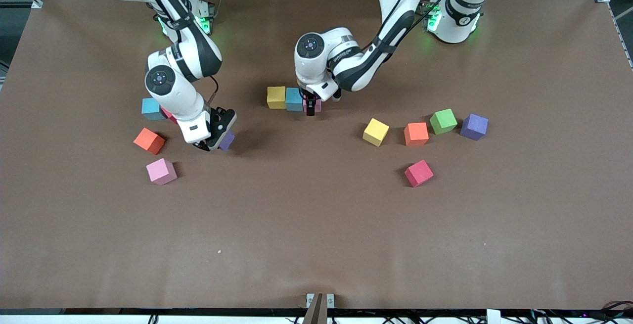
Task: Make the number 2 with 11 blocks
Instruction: 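Place the pink cube beside cyan with the left gripper while right lifts purple, then grasp the yellow cube with the left gripper while the right gripper carries purple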
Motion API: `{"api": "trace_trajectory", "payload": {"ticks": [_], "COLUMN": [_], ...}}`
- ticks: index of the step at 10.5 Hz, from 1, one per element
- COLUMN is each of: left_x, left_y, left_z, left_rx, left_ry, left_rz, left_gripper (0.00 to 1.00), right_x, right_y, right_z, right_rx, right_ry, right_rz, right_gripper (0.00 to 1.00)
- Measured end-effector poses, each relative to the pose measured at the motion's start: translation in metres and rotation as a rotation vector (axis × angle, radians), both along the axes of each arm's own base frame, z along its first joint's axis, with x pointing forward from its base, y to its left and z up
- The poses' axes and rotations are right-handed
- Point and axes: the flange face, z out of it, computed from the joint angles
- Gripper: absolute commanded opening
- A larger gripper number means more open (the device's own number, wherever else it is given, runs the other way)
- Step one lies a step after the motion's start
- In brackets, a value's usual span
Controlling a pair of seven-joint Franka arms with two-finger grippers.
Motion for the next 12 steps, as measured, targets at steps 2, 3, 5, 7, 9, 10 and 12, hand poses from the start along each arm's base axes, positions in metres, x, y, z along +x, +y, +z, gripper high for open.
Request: {"api": "trace_trajectory", "payload": {"ticks": [2, 3, 5, 7, 9, 10, 12], "left_x": [0.002, 0.004, 0.017, 0.060, 0.111, 0.125, 0.133], "left_y": [0.001, 0.004, 0.017, 0.053, 0.110, 0.136, 0.176], "left_z": [0.028, 0.039, 0.050, 0.053, 0.056, 0.058, 0.061], "left_rx": [0.018, 0.030, 0.059, 0.066, 0.063, 0.062, 0.071], "left_ry": [-0.016, -0.020, -0.018, -0.018, -0.010, -0.003, 0.008], "left_rz": [-0.007, -0.020, -0.070, -0.071, -0.074, -0.098, -0.166], "left_gripper": [1.00, 1.00, 1.00, 1.00, 1.00, 1.00, 1.00], "right_x": [-0.003, -0.003, 0.000, -0.001, -0.008, -0.016, -0.033], "right_y": [0.029, 0.041, 0.053, 0.081, 0.121, 0.138, 0.176], "right_z": [0.010, 0.016, 0.025, 0.033, 0.039, 0.034, 0.026], "right_rx": [0.022, 0.033, 0.050, 0.077, 0.109, 0.113, 0.129], "right_ry": [-0.006, -0.013, -0.021, -0.025, -0.012, 0.011, 0.057], "right_rz": [-0.109, -0.140, -0.209, -0.276, -0.363, -0.427, -0.591], "right_gripper": [0.31, 0.31, 0.31, 0.31, 0.31, 0.31, 0.31]}}
